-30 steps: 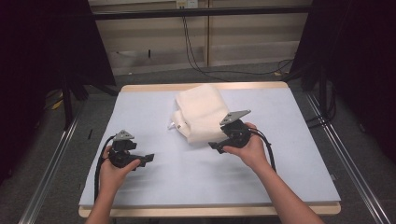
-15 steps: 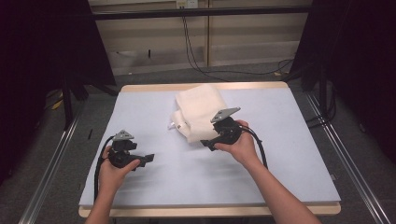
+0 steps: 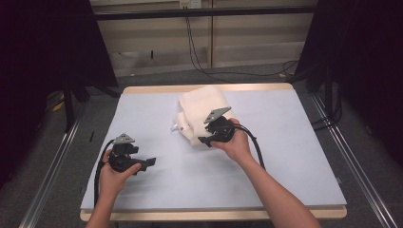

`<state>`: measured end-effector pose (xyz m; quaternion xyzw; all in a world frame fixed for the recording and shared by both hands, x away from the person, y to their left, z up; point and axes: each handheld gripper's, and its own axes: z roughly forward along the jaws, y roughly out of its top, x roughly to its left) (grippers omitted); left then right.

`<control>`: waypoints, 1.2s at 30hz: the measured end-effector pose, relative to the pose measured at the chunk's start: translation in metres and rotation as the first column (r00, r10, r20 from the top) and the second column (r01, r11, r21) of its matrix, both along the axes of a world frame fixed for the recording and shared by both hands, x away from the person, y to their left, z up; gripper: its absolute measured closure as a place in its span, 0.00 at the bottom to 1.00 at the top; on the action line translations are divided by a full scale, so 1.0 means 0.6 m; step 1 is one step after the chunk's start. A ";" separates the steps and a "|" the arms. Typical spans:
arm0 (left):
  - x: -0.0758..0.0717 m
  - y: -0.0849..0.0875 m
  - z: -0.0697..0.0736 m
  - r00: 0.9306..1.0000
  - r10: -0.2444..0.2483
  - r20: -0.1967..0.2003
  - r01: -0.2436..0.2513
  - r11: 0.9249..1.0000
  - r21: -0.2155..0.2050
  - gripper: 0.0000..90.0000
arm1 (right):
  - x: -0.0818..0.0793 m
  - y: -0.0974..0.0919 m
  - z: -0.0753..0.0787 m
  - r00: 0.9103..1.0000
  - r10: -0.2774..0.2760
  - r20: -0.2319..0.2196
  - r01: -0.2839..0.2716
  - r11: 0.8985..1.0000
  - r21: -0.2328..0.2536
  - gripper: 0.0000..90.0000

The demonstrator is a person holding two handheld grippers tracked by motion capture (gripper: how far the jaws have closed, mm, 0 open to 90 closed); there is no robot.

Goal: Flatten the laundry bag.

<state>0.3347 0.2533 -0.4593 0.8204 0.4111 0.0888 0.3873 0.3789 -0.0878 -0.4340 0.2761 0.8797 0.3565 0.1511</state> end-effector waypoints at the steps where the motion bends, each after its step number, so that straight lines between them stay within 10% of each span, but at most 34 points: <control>1: 0.000 0.000 0.000 1.000 0.000 0.002 0.000 1.000 0.003 0.09 | 0.002 0.001 -0.001 1.000 0.012 -0.002 -0.012 1.000 -0.001 0.65; 7: 0.000 0.002 0.002 1.000 0.003 0.004 -0.003 1.000 0.001 0.09 | 0.006 0.002 -0.003 1.000 -0.011 -0.016 0.012 1.000 0.028 0.91; 36: 0.001 -0.009 -0.002 1.000 -0.008 -0.005 0.008 1.000 0.002 0.09 | 0.013 -0.097 0.061 0.969 -0.245 -0.036 0.246 0.936 0.251 0.94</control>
